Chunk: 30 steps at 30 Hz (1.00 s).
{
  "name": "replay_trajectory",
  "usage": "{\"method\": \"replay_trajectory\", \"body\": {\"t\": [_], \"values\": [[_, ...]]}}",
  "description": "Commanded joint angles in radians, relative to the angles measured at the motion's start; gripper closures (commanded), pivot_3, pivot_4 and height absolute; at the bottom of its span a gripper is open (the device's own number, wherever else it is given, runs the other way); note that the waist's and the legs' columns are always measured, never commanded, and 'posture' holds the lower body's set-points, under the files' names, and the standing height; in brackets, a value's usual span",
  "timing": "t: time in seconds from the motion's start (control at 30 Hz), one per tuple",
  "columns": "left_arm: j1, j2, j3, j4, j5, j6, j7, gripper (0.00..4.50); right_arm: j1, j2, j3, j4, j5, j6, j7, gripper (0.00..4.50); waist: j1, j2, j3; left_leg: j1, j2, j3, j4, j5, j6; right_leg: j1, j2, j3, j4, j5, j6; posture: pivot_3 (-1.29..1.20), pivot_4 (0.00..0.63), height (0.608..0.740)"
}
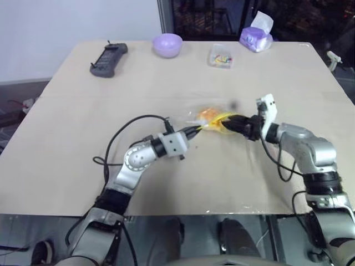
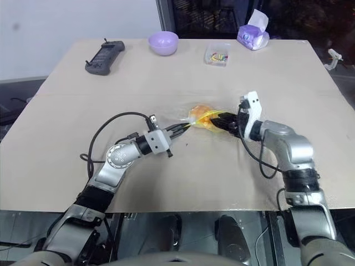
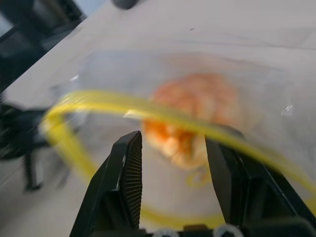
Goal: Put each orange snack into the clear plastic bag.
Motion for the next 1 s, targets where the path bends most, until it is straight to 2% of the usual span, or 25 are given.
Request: {"method": "replay_trajectory", "body": {"t": [0.03,0.17,0.27,0.43,0.5,0.73,0.93,0.97,1.0], "values": [[-0.022,0.0,0.022,-0.004,-0.003,0.003,0.023,4.5,0.061,-0.086,-0.043,-0.148,0.052,-0.026,0.1,2.3,0.001,0.0,0.0,0.0,0.0,0.0,0.0,0.0,0.0,0.0,0.0,0.0,0.0,0.0,0.0,0.0,0.15,0.74],[-0.025,0.001,0.027,-0.002,-0.009,0.006,0.026,4.5,0.15,-0.216,-0.042,-0.238,0.001,-0.126,0.174,2.3,-0.001,0.0,0.0,0.0,0.0,0.001,0.0,0.0,0.0,0.0,0.0,0.0,0.0,0.0,0.0,0.0,0.15,0.74],[-0.027,-0.004,0.026,0.002,-0.017,0.007,0.024,4.5,0.176,-0.28,-0.017,-0.151,-0.167,-0.314,0.131,2.3,0.0,0.0,0.0,0.001,0.0,0.001,0.0,0.0,0.0,0.0,0.0,0.0,0.0,0.0,0.0,0.0,0.15,0.74],[-0.025,-0.014,0.022,0.006,-0.026,0.009,0.02,4.5,0.107,-0.258,0.127,0.046,-0.479,-0.592,-0.03,2.3,-0.004,0.0,0.0,0.001,0.0,0.001,0.001,0.0,0.0,0.0,0.0,0.001,0.001,0.0,0.0,0.0,0.15,0.74],[-0.024,-0.015,0.02,0.004,-0.024,0.008,0.019,4.5,0.066,-0.226,0.16,0.117,-0.544,-0.672,-0.072,2.3,-0.006,0.0,0.0,0.002,0.001,0.002,0.001,0.0,0.0,0.0,0.0,0.001,0.001,0.0,0.0,0.0,0.15,0.74],[-0.015,-0.011,0.017,-0.004,-0.01,0.001,0.022,4.5,-0.034,-0.159,0.185,0.254,-0.629,-0.82,-0.117,2.3,0.002,0.0,0.0,0.001,0.0,0.002,0.001,0.0,0.0,0.0,0.0,0.001,0.0,0.0,0.0,0.0,0.15,0.74],[-0.004,-0.013,0.017,-0.013,-0.007,0.005,0.028,4.5,-0.06,-0.148,0.185,0.285,-0.612,-0.876,-0.058,2.3,0.002,0.0,0.0,0.001,0.0,0.001,0.0,0.0,0.0,0.0,0.0,0.001,0.0,0.0,0.0,0.0,0.15,0.74],[-0.002,-0.013,0.017,-0.014,-0.006,0.006,0.03,4.5,-0.056,-0.151,0.187,0.28,-0.61,-0.888,-0.043,2.78,0.001,0.0,0.0,0.001,0.0,0.002,0.0,0.0,0.0,0.0,0.0,0.001,0.0,0.0,0.0,0.0,0.15,0.74],[0.0,-0.013,0.017,-0.015,-0.005,0.006,0.031,4.5,-0.051,-0.153,0.186,0.275,-0.608,-0.896,-0.033,3.06,0.001,0.0,0.0,0.001,0.0,0.002,0.001,0.0,0.0,0.0,0.0,0.001,0.0,0.0,0.0,0.0,0.15,0.74]]}}
